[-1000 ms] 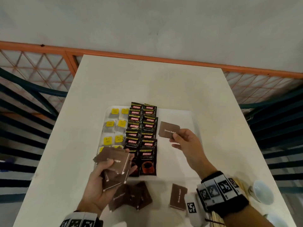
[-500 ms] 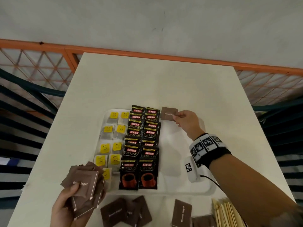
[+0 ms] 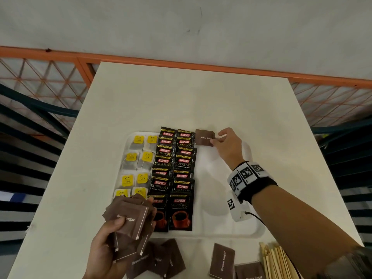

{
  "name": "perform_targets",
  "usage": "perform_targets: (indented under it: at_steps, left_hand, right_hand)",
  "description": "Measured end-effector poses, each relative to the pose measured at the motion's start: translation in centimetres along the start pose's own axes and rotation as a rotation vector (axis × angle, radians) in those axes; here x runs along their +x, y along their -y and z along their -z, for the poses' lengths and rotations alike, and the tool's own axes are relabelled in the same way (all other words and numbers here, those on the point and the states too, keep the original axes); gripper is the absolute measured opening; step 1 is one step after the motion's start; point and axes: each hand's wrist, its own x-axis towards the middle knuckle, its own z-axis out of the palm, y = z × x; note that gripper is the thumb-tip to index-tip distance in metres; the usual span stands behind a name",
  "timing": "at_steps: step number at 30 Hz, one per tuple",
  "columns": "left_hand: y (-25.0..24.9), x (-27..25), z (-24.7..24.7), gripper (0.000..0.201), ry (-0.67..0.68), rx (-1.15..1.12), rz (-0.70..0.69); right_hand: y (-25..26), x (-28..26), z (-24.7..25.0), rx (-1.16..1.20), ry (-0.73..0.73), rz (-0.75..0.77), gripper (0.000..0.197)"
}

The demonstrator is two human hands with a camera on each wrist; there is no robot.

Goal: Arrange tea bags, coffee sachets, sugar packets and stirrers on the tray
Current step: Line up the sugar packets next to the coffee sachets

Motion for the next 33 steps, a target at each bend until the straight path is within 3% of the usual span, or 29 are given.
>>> perform_targets:
  at_steps: [2, 5, 6, 10, 12, 14, 18, 23, 29, 33]
  left_hand:
    - [0.5, 0.3, -0.6, 0.058, -0.003, -0.030, 0.045]
    - [1.0, 0.9, -1.7, 0.052, -0.184, 0.052, 0.007]
    - [1.7, 1.1, -2.3, 0.045, -0.139, 0.002, 0.056]
    - [2.1, 2.4, -5.0, 0.058, -0.223, 0.162, 0.056]
    - [2.3, 3.0, -5.1, 0.040, -0.288, 0.208, 0.064]
    - [2.5, 3.4, -5.3, 0.035, -0.328, 0.252, 0.084]
    - [2.6, 3.7, -5.9, 0.081, -0.266, 0.267, 0.115]
    - [2.6, 3.2, -6.4, 0.066, -0.213, 0.194, 0.110]
    - [2.6, 3.3, -6.0, 0.067, -0.326, 0.175, 0.132]
    - [2.5, 3.2, -6.0, 0.026, -0.371, 0.184, 0.122]
  right_hand:
    - [0.4, -0.5, 0.4, 0.002, -0.015, 0.019, 0.027]
    - [2.0, -2.3, 1.2, 0.002, -0.006, 0.061, 0.021]
    - [2.7, -3.2, 1.4, 0.013, 0.027, 0.075, 0.017]
    - [5.6, -9.0, 2.1, -0.028, 0.408, 0.085, 0.018]
    - [6.8, -12.1, 2.4, 0.006, 0.586, 0.079, 0.028]
    - [7.5, -14.3, 2.3, 0.097, 0.661, 0.055, 0.033]
    - [7.0, -15.9, 1.2, 0.183, 0.632, 0.057, 0.035]
    - [6.5, -16.1, 1.1, 0.287, 0.588, 0.018, 0.021]
    - [6.2, -15.4, 1.8, 0.322, 0.573, -0.013, 0.016]
    - [5.7, -15.1, 2.2, 0.358, 0.531, -0.029, 0.017]
